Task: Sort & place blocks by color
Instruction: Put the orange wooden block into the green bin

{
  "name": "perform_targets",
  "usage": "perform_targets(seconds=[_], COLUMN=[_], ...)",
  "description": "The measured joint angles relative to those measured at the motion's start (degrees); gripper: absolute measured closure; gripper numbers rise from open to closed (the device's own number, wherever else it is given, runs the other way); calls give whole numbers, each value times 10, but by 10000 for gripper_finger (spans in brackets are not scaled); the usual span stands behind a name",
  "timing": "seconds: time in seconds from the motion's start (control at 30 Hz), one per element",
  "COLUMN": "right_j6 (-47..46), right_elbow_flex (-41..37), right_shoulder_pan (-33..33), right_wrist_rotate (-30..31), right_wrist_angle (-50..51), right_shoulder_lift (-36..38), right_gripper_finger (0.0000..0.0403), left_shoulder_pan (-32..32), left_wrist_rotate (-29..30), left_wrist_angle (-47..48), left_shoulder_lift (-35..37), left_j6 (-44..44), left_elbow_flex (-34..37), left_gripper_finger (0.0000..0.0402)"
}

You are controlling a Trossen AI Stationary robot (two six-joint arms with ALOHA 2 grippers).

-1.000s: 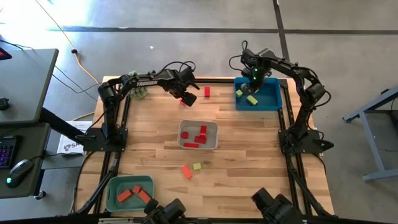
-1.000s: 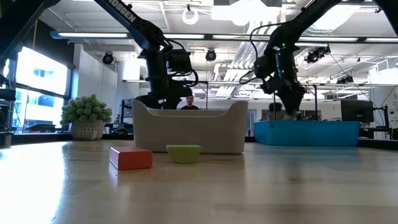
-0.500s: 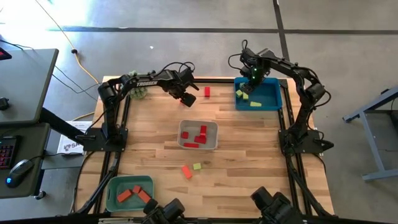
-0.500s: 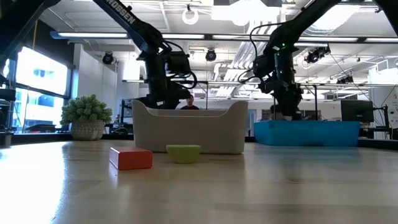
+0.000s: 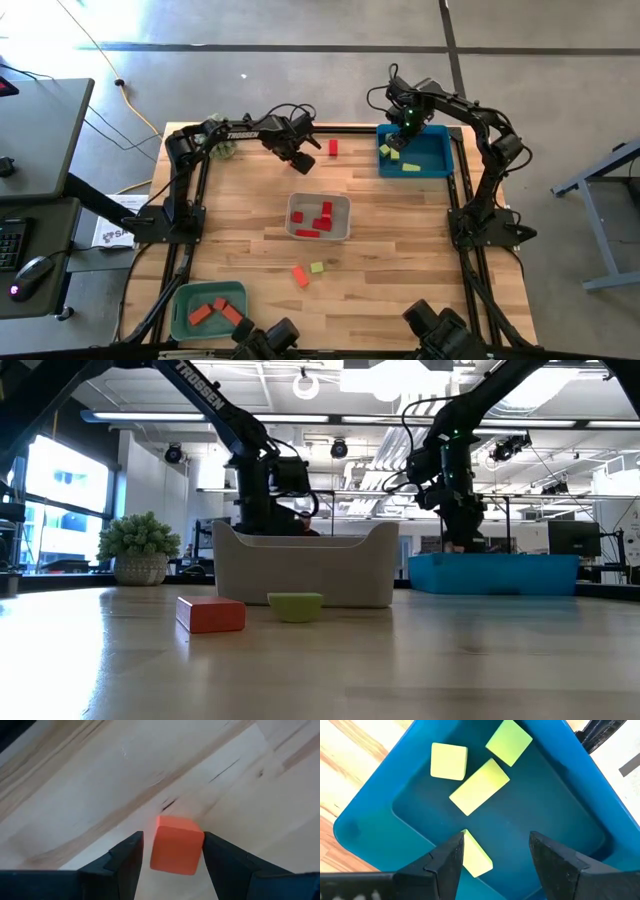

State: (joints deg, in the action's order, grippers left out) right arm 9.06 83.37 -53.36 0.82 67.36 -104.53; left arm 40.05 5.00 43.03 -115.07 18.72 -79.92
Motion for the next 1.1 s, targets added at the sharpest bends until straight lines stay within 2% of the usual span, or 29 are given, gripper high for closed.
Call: perform_targets(seconds=[0.2, 0.57, 0.83, 1.1], right_j6=[0, 0, 0, -30], right_elbow_flex=[0, 0, 6, 52], right_shoulder_pan=[0, 0, 0, 2], right_wrist_rotate=[0, 0, -20, -87], right_wrist_angle=[-1, -2, -7, 6], right_shoulder_lift=[0, 0, 0, 0], right_gripper_finger=[190, 190, 190, 190], left_shoulder_pan=[1, -7, -28, -40], left_wrist_rotate=[2, 3, 4, 11], left_wrist_angle=[3, 7, 28, 107], left_shoulder_lift=[0, 2, 36, 118], left_j6=[-12, -48, -54, -53], left_elbow_flex=[0, 0, 0, 0], left_gripper_finger=[224, 305, 305, 304])
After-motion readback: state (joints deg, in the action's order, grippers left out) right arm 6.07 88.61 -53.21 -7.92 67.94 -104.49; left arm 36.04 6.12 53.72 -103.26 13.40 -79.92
